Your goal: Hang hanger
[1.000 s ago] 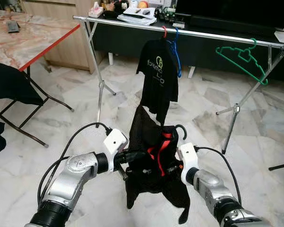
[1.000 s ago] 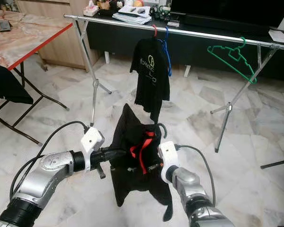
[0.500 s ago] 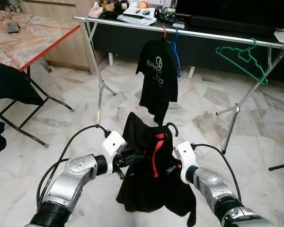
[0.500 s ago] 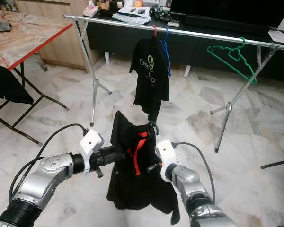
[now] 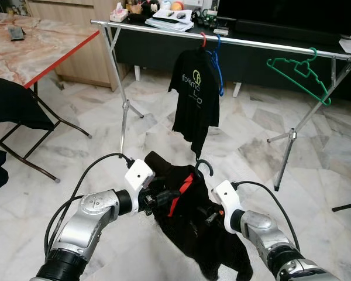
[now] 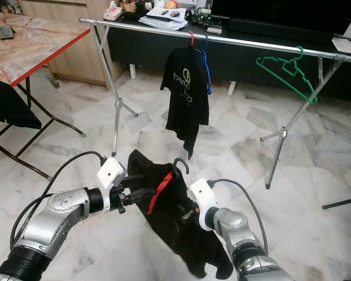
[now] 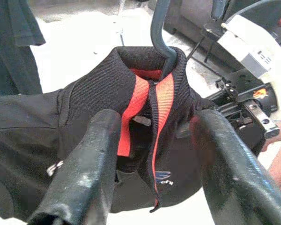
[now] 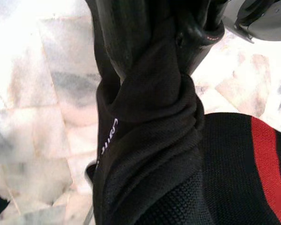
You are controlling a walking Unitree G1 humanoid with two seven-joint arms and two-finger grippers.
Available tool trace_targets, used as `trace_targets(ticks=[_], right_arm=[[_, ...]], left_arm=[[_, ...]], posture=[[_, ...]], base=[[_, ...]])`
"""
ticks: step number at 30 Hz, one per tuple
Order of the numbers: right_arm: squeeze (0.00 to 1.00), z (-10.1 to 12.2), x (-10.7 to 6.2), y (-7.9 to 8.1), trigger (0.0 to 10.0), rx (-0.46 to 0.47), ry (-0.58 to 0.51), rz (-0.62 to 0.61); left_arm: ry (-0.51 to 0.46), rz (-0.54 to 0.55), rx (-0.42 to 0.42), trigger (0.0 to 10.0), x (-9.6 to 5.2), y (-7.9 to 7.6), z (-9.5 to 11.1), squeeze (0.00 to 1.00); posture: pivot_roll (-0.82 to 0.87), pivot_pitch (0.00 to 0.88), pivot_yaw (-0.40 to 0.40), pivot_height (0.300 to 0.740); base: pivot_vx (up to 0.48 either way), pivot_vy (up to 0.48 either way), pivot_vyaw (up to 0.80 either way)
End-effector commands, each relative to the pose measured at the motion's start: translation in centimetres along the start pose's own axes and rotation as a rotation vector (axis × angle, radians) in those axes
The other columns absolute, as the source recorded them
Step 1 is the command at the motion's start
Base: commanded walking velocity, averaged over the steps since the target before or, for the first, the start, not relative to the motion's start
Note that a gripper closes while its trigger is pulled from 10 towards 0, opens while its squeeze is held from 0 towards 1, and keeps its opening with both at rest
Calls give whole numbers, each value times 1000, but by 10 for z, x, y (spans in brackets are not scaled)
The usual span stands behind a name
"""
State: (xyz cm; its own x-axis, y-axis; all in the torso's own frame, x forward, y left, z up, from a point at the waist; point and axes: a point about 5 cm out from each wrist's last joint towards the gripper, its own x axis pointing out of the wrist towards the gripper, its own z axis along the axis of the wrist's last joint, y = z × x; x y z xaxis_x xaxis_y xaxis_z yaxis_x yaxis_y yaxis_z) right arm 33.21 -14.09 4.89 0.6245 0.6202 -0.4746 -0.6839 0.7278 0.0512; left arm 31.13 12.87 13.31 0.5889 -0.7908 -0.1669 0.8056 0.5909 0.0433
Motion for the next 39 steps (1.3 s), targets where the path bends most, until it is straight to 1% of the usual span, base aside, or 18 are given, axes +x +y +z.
trace_targets(ticks=[1,2,3,4,5,6,8,10,13,15,16,18,24,27,31,32,36,39], right_arm=[[0,6,-3,-3,0,-45,-35,17],[0,6,-3,-3,0,-45,-35,17],[0,6,-6,-4,0,-81,-36,53],[0,6,-8,-4,0,-96,-35,72],[0,4,-14,-5,0,-143,-21,137],[0,4,-14,-5,0,-143,-21,137],[0,-1,-20,-7,0,-184,17,206],[0,-1,-21,-7,0,-189,22,214],[0,-11,-31,-10,0,-312,134,284],[0,-14,-34,-11,0,-336,168,327],[0,-14,-34,-11,0,-336,168,327],[0,-21,-41,-11,0,-393,252,406],[0,-22,-45,-13,0,-428,297,437],[0,-20,-45,-14,0,-442,294,432],[0,-13,-42,-13,0,-464,262,438],[0,-10,-40,-11,0,-473,250,447],[0,-5,-37,-10,0,-483,228,450],[0,3,-35,-9,0,-504,201,461]], left_arm=[[8,-11,8,10000,-8,2,1,1000],[8,-11,8,10000,-8,2,1,1000],[24,-16,19,10000,-15,5,1,1000],[31,-18,24,10000,-18,6,0,1000],[56,-22,40,10000,-28,11,0,1000],[56,-22,40,10000,-28,11,0,1000],[89,-28,52,10000,-38,15,-3,1000],[93,-29,54,10000,-39,16,-3,1000],[142,-66,67,10000,-49,15,-7,1000],[171,-93,80,10000,-53,14,-9,1000],[171,-93,80,10000,-53,14,-9,1000],[197,-122,97,10000,-54,12,-9,1000],[185,-129,94,10000,-50,9,-8,1000],[180,-148,80,10000,-48,6,-9,1000],[209,-209,57,10000,-46,-1,-16,1000],[228,-225,69,10000,-44,-3,-20,1000],[245,-232,69,10000,-39,-4,-25,1000],[314,-226,106,10000,-36,-2,-34,1000]], posture=[[-5,120,-45,740],[-5,120,-45,740],[-5,120,-45,740],[-5,120,-45,740],[2,120,-47,740],[2,120,-47,740],[4,119,-48,740],[4,119,-48,740],[8,115,-50,740],[14,113,-51,740],[14,113,-51,740],[22,108,-64,740],[26,98,-81,740],[27,95,-83,740],[26,88,-89,740],[26,88,-89,740],[24,71,-86,740],[22,62,-85,740]], base=[[0,0,0],[0,0,0],[0,0,0],[0,0,0],[0,0,0],[0,0,0],[0,0,0],[0,0,0],[0,0,0],[0,0,0],[0,0,0],[0,0,0],[0,0,0],[0,0,0],[0,0,0],[0,0,0],[0,0,0],[0,0,0]])
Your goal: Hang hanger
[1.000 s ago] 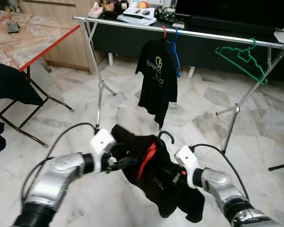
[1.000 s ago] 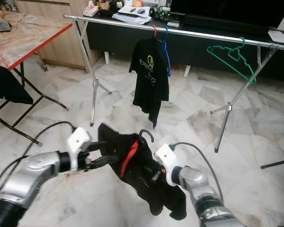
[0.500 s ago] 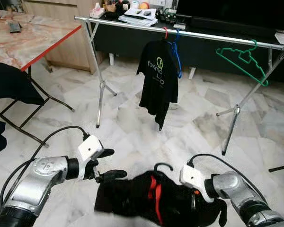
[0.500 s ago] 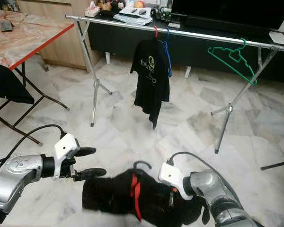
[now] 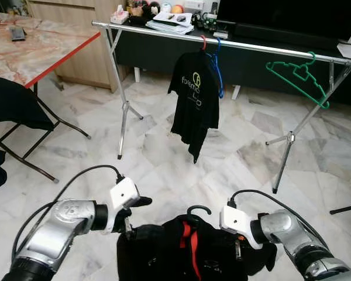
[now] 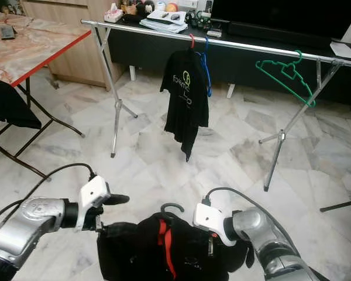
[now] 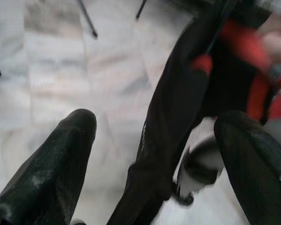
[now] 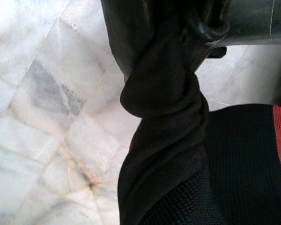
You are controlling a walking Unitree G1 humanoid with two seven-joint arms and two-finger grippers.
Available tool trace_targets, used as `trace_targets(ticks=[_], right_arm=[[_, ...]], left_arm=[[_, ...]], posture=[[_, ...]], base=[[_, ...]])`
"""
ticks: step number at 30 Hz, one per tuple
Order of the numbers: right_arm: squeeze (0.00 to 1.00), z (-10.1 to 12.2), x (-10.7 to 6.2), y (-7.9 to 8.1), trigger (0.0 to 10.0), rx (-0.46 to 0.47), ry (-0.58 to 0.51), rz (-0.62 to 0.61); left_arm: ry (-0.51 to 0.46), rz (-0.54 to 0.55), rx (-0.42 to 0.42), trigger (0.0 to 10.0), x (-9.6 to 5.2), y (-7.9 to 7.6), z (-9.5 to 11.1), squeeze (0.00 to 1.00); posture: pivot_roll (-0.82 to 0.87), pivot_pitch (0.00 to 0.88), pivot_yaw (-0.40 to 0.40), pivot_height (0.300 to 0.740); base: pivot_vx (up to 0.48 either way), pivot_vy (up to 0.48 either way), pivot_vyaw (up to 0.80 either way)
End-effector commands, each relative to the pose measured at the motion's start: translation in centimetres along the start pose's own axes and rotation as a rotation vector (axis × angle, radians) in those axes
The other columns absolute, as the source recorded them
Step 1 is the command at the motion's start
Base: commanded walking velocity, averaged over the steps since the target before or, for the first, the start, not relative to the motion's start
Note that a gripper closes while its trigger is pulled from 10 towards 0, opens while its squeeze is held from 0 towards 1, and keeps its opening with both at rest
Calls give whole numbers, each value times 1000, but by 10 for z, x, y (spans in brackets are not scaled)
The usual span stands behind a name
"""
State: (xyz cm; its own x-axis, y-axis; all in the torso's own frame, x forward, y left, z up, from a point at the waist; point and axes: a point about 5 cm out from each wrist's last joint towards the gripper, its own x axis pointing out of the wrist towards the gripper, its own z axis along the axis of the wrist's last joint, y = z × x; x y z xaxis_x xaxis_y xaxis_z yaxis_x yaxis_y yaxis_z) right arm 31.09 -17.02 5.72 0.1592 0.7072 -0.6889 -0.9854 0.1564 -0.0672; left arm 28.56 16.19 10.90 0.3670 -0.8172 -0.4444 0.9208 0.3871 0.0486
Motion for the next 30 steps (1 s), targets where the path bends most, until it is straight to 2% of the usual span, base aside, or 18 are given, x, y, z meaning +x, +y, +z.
trace_targets(ticks=[1,3,4,7,15,26,27,28,29,30], right_arm=[[0,12,-5,-8,0,-37,-48,-20],[0,16,-5,-10,0,-47,-59,-20],[0,17,-5,-10,0,-54,-61,-21],[0,21,-6,-12,0,-67,-69,-24],[0,34,-3,-16,0,-103,-98,-16],[0,48,2,-19,0,-122,-139,-14],[0,49,2,-19,0,-123,-142,-14],[0,50,3,-19,0,-121,-149,-17],[0,50,3,-19,0,-120,-153,-19],[0,50,4,-19,0,-119,-155,-20]], left_arm=[[48,-1,27,10000,3,1,-5,1000],[63,10,34,10000,5,2,-8,1000],[69,20,32,10000,7,3,-9,0],[83,23,33,10000,10,3,-11,0],[45,12,24,10000,23,5,-7,0],[18,-9,25,10000,32,6,-1,0],[17,-10,25,9765,32,6,-1,0],[17,-13,22,5451,32,6,-2,0],[17,-15,21,5451,32,6,-2,0],[16,-17,20,4784,32,6,-2,0]], posture=[[20,57,-84,740],[18,53,-83,740],[18,53,-83,740],[17,48,-83,740],[11,60,-93,740],[9,81,-85,740],[9,82,-83,740],[8,85,-81,740],[8,85,-81,740],[8,87,-78,740]], base=[[0,0,0],[0,0,0],[0,0,0],[0,0,0],[0,0,0],[0,0,0],[0,0,0],[0,0,0],[0,0,0],[0,0,0]])
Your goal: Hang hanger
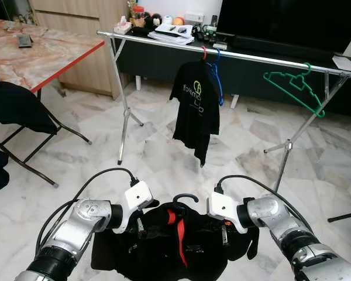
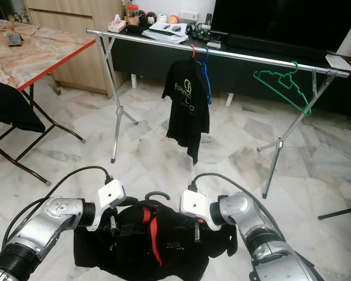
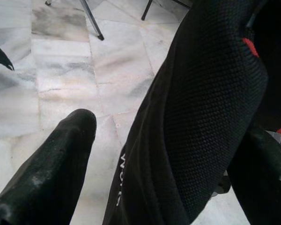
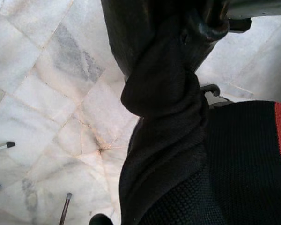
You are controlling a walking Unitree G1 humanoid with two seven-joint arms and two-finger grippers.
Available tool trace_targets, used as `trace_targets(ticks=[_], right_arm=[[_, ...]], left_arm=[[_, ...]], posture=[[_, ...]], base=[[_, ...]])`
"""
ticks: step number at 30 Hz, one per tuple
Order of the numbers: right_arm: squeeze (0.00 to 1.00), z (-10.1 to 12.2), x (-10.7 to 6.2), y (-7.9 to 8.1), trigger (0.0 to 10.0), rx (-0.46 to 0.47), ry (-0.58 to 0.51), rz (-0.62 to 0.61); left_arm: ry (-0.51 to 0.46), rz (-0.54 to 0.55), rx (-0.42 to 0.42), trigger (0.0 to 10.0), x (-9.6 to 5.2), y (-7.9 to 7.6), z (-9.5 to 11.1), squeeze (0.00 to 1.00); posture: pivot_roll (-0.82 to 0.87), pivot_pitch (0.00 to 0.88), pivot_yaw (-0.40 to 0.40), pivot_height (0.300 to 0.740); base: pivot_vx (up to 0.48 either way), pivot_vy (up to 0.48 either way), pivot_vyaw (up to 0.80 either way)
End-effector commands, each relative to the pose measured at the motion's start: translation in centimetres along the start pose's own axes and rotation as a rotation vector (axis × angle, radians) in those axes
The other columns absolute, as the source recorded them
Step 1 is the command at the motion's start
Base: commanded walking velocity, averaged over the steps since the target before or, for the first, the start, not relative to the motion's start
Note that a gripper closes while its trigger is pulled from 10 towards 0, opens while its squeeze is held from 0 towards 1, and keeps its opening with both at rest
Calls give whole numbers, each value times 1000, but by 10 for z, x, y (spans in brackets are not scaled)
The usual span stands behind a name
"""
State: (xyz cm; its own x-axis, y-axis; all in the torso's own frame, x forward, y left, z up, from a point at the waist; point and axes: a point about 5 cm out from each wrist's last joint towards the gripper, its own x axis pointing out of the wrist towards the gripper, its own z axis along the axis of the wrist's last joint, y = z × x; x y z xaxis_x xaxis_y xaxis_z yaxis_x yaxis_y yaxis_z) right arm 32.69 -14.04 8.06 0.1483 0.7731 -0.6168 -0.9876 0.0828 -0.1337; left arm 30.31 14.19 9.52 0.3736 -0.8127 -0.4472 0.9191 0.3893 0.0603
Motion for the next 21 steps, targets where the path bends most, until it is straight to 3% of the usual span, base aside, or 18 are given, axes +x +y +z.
trace_targets(ticks=[1,21], right_arm=[[0,12,-2,-8,0,-22,-58,-33],[0,15,0,-10,0,-11,-75,-64]], left_arm=[[12,-26,10,0,3,-1,-1,0],[0,-76,-2,0,7,-3,2,0]], posture=[[8,87,-78,740],[9,97,-74,740]], base=[[0,0,0],[0,0,0]])
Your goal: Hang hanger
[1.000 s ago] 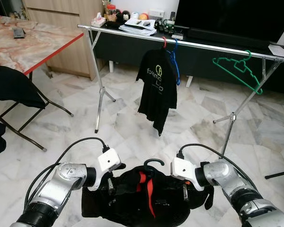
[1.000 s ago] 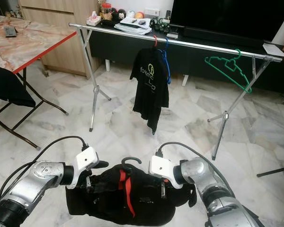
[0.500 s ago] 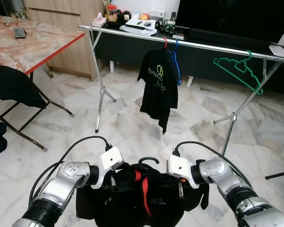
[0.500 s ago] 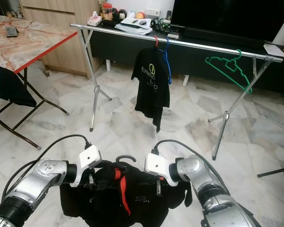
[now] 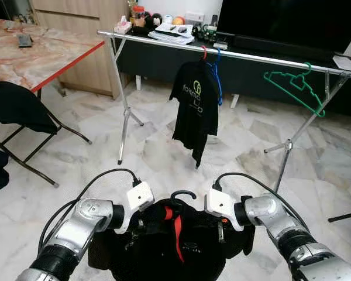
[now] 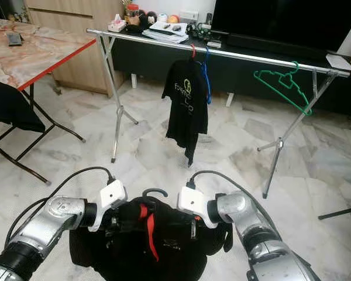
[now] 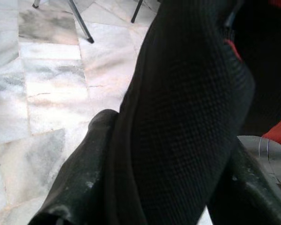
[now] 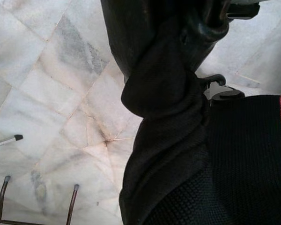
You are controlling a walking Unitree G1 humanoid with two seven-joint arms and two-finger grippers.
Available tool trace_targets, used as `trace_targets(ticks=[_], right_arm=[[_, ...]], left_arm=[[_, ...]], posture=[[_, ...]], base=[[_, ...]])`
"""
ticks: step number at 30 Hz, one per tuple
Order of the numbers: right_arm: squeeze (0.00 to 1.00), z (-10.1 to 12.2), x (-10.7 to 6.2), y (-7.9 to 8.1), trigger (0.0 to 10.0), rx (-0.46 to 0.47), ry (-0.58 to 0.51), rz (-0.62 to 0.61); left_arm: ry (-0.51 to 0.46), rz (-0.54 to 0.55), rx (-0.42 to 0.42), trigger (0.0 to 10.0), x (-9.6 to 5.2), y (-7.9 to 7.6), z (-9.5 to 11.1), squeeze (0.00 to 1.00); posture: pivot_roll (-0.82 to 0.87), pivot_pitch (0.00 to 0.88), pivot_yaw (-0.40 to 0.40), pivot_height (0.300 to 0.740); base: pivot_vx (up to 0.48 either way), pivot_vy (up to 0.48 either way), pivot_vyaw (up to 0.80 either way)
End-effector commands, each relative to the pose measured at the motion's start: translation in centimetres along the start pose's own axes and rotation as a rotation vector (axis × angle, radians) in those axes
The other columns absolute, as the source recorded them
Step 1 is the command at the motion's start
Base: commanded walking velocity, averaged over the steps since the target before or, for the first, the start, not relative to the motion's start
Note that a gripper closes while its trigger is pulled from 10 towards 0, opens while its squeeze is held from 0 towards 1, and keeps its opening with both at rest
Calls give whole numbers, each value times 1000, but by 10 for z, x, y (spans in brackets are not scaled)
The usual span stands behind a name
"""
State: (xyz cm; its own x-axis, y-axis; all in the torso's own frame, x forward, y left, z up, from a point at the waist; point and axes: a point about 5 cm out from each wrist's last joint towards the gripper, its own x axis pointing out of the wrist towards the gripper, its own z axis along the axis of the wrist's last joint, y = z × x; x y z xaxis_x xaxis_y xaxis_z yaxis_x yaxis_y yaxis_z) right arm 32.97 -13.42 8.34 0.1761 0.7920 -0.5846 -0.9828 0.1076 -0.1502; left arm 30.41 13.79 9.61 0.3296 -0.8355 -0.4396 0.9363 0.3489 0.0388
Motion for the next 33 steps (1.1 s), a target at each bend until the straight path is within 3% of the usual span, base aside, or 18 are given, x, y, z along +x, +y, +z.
trace_targets(ticks=[1,33], right_arm=[[0,10,-3,-8,0,-14,-41,-36],[0,12,-3,-9,0,-11,-33,-17]], left_arm=[[10,-29,-4,0,4,-3,-1,0],[-15,-70,-4,0,8,-3,3,0]], posture=[[9,97,-74,740],[8,99,-75,740]], base=[[0,0,0],[0,0,0]])
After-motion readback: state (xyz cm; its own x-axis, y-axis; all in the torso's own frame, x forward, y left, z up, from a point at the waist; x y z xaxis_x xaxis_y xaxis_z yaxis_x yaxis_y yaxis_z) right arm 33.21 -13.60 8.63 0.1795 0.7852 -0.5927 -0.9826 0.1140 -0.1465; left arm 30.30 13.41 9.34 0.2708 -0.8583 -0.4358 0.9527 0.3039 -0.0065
